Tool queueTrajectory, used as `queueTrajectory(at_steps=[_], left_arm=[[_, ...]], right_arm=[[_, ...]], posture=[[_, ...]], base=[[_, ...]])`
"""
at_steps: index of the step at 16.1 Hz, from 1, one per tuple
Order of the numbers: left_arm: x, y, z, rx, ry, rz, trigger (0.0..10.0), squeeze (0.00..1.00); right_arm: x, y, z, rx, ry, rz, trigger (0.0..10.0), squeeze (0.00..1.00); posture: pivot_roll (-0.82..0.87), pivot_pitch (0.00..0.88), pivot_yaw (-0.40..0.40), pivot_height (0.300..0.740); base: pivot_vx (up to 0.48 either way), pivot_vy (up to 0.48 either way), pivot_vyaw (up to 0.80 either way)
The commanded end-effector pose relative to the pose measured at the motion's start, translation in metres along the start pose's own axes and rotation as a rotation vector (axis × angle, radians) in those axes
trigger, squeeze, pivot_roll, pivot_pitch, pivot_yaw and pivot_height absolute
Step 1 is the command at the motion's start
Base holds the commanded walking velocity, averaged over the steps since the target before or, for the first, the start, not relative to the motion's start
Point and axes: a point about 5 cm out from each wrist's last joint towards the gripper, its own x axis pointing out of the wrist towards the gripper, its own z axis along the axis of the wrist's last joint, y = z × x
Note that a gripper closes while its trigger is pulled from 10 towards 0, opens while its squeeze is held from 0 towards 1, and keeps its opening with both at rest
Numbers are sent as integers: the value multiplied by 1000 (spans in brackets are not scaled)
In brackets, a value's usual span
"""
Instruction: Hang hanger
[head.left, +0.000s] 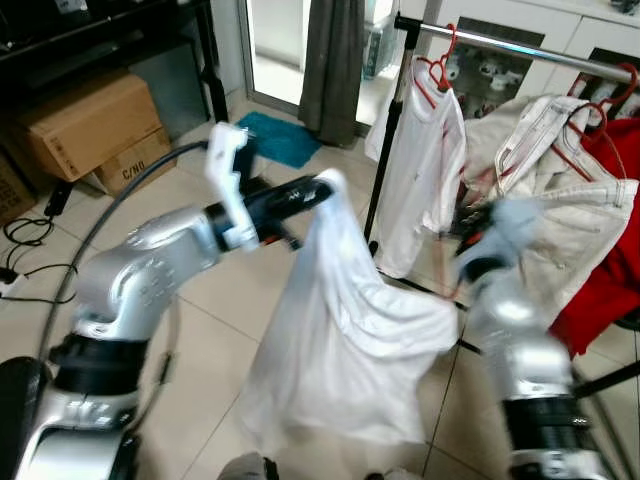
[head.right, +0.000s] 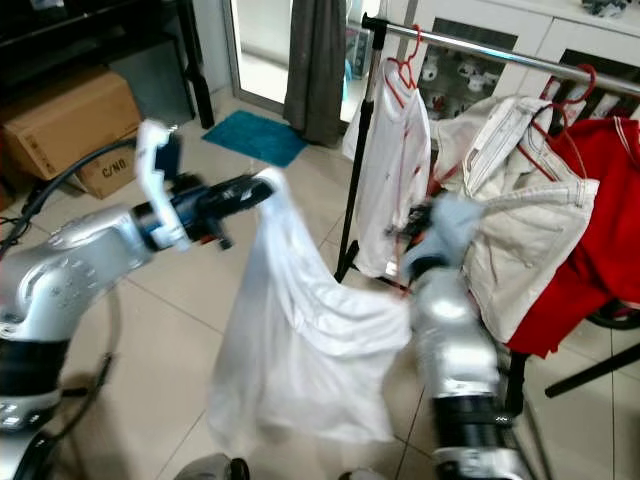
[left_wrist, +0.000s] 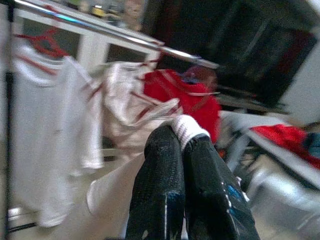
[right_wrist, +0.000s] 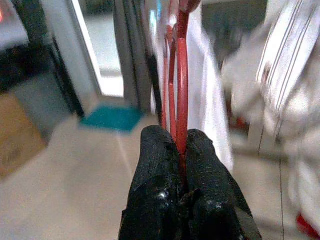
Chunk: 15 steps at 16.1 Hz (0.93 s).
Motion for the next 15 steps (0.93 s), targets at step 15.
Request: queueTrajectory(at_steps=[15], left_arm=[[9, -42, -5, -190, 122, -137, 0, 0]], right_arm=[[26, 12, -38, 544, 16, -153, 0, 0]], posture=[[45, 68, 4, 740]], base=[[0, 0, 0]])
